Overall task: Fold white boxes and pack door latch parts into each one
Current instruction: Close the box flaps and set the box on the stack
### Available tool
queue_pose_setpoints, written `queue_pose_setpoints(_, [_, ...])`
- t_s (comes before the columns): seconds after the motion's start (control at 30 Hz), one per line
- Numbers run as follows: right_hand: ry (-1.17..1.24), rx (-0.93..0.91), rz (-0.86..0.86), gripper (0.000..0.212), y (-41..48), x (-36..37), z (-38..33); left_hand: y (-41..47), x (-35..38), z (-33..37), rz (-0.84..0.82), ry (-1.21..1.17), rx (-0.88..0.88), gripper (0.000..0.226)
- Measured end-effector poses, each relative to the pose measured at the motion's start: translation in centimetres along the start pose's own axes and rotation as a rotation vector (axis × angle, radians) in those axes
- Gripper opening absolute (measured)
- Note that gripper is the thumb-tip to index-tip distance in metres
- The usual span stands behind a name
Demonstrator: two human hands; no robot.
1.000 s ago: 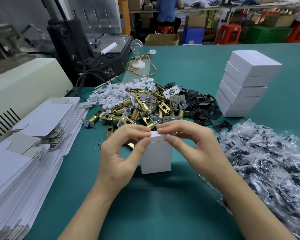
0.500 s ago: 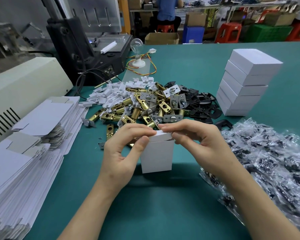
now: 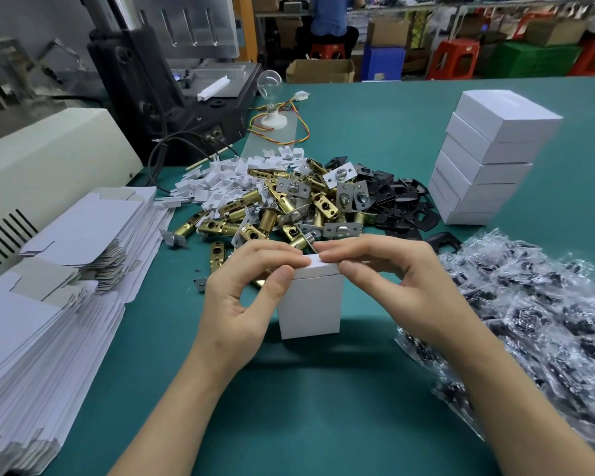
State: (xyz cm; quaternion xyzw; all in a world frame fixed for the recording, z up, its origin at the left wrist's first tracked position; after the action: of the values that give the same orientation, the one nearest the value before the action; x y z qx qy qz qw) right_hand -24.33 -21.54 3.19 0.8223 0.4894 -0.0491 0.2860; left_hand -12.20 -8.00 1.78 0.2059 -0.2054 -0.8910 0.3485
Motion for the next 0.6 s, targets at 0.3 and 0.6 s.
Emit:
queue_pose_setpoints(0.3, [-0.093,-0.070,-0.036,0.014,0.1,0.1,-0.6,0.0,-0.1,0.3,-0.054,0.078,0.076,0.019])
queue_pose_setpoints(0.6, [-0.206,-0.115,-0.006,0.012,0.1,0.0,-0.2,0.1,-0.2,-0.3,-0.073,0.091,0.049,0.023])
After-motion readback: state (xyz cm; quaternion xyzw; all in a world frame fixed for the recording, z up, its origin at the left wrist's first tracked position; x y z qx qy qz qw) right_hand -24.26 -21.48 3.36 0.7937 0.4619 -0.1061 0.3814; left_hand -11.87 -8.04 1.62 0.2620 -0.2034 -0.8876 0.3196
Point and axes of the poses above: each hand's wrist, its own y-axis towards the middle knuckle, its own x-axis out of the palm, z = x × y, the point moved 10 cm from there along y, towards the middle knuckle, and after that the axes turned 2 degrees about -x, right-handed, at the moved point
